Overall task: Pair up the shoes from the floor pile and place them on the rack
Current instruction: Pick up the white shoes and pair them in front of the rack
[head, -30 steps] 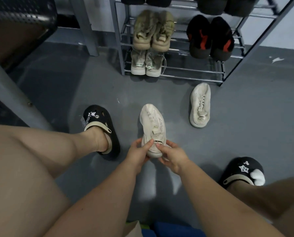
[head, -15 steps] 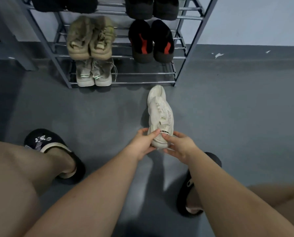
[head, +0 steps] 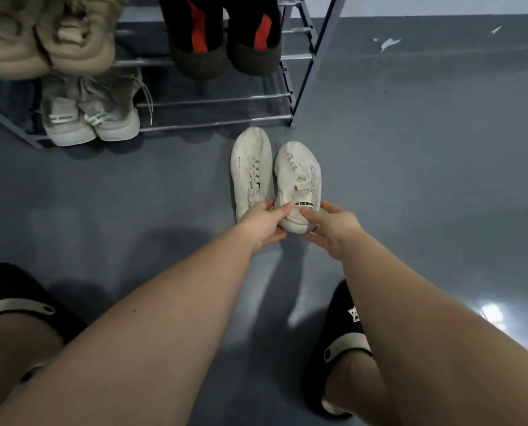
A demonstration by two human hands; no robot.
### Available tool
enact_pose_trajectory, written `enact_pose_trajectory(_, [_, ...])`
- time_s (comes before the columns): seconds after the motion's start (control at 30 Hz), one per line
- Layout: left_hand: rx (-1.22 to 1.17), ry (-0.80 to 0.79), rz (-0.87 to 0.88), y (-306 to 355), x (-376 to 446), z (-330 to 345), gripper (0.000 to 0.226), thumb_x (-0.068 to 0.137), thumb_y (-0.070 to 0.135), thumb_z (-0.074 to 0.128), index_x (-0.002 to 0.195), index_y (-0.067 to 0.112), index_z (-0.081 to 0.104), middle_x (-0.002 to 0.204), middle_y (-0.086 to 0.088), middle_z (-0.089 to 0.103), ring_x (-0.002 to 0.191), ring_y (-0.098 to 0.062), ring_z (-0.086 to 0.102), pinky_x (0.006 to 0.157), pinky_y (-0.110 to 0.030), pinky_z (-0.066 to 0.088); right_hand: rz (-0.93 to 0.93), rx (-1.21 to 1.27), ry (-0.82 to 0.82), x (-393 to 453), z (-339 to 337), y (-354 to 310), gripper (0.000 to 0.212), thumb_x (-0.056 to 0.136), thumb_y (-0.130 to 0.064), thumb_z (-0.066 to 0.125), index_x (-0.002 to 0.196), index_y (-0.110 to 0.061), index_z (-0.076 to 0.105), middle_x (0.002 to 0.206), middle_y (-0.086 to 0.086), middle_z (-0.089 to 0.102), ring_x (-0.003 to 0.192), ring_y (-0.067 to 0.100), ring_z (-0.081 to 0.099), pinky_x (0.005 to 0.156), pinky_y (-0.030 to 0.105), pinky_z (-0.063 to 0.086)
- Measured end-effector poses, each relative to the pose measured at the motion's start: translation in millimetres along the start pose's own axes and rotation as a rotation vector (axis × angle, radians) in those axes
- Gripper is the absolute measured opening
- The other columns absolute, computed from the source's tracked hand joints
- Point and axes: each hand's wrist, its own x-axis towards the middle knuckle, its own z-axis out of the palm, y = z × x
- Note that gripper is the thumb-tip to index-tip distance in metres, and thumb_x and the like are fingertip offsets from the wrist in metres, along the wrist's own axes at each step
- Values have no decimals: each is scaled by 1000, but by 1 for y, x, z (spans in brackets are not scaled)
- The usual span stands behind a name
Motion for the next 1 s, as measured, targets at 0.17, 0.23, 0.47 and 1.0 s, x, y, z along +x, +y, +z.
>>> enact_pose_trajectory(0.17, [342, 77, 45, -19, 18, 0, 42, 96, 34, 50, 134, 17, 48, 122, -6, 59, 107, -22, 57, 90, -31, 47, 10, -87, 93, 15, 7, 20, 52, 80, -11, 73, 129, -8, 55, 109, 10, 67, 90, 23, 66, 76, 32, 53])
enact_pose_trajectory(0.23, [637, 199, 171, -31, 24, -3, 43, 94, 37, 52, 132, 17, 52, 125, -5, 61, 116, -23, 56, 99, -29, 43, 6, -172, 134, 18, 13, 27, 48, 78, -19, 75, 121, -5, 59, 106, 8, 68, 88, 21, 64, 78, 30, 52])
enact_pose_trajectory(0.47, [919, 636, 366, -29, 30, -38, 49, 87, 37, 61, 128, 11, 49, 131, -12, 46, 122, -29, 44, 98, -34, 34, -81, -353, 141, 27, 15, 25, 66, 75, -39, 77, 129, -14, 48, 111, -3, 59, 97, 16, 57, 88, 30, 48])
enact_pose_trajectory(1.0, [-26, 266, -15, -30, 52, -54, 42, 79, 19, 74, 119, 13, 60, 115, -6, 67, 95, -18, 65, 91, -35, 52, -27, -68, 90, 29, 13, 32, 53, 72, -24, 81, 114, -20, 49, 92, -12, 59, 95, 15, 61, 95, 40, 52])
